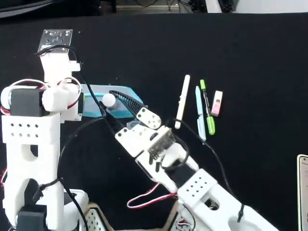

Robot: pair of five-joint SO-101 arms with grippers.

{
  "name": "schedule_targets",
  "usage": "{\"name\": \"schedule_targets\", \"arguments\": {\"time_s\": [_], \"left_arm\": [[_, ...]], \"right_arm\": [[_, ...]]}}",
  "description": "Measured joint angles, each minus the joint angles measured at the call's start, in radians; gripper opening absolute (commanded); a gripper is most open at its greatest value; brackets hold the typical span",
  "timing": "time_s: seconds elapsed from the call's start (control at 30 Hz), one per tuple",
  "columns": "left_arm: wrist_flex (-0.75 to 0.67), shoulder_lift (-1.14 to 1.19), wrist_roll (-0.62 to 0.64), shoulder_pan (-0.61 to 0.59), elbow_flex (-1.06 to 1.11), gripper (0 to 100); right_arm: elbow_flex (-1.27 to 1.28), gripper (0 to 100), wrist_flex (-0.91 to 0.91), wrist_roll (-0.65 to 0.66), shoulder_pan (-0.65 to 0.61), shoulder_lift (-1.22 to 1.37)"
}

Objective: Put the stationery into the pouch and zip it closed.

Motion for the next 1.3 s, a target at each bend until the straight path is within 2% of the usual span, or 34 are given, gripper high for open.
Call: {"name": "schedule_targets", "arguments": {"time_s": [0.07,0.17,0.27,0.5,0.67,0.77,0.9,1.03,1.17,1.3], "left_arm": [[0.000,0.000,0.000,0.000,0.000,3],[0.000,0.000,0.000,0.000,0.000,3],[0.000,0.000,0.000,0.000,0.000,3],[0.000,0.000,0.000,0.000,0.000,3],[0.000,0.000,0.002,0.000,0.000,3],[0.000,0.000,0.002,0.000,0.000,3],[0.000,0.000,-0.008,0.000,0.000,3],[0.000,0.000,-0.009,0.000,0.000,3],[0.000,0.000,-0.009,0.000,-0.023,3],[0.000,0.000,-0.011,0.000,-0.043,3]], "right_arm": [[0.000,2.0,-0.012,0.000,0.000,0.014],[0.000,10.9,0.008,0.000,0.002,0.008],[-0.017,17.5,0.160,0.000,-0.018,-0.054],[-0.207,10.3,0.740,-0.002,-0.106,-0.239],[-0.288,8.0,0.916,0.000,-0.078,-0.388],[-0.336,8.1,1.051,-0.002,0.020,-0.489],[-0.373,8.1,1.277,0.000,0.247,-0.560],[-0.371,8.1,1.358,-0.002,0.440,-0.545],[-0.328,8.2,1.361,-0.002,0.532,-0.430],[-0.321,8.2,1.361,-0.031,0.562,-0.276]]}}
